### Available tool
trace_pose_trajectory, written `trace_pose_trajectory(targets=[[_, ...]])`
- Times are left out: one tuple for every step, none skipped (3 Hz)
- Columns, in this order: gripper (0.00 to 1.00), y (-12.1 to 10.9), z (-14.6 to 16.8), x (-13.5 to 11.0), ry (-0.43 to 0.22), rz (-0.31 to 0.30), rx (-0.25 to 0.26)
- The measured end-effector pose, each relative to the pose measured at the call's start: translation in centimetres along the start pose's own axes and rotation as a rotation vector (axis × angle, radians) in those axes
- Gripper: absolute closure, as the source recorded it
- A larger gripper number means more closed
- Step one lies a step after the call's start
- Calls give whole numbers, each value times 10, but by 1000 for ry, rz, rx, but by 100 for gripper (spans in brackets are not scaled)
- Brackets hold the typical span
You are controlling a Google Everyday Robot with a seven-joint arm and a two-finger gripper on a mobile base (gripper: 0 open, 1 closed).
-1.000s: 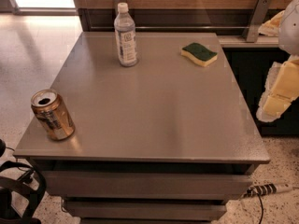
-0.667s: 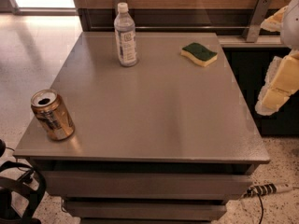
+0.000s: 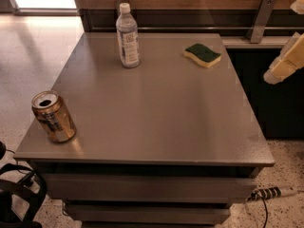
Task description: Move sponge near orange can
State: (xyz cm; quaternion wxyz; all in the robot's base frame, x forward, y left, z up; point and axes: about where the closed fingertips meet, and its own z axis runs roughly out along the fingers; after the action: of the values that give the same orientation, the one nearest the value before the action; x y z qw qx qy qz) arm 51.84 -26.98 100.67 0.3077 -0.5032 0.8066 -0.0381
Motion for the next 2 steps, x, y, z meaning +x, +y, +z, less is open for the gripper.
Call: trace_pose_trajectory(targets=[[0, -29, 20, 6, -48, 112, 36], [0, -41, 48, 15, -45, 202, 19]])
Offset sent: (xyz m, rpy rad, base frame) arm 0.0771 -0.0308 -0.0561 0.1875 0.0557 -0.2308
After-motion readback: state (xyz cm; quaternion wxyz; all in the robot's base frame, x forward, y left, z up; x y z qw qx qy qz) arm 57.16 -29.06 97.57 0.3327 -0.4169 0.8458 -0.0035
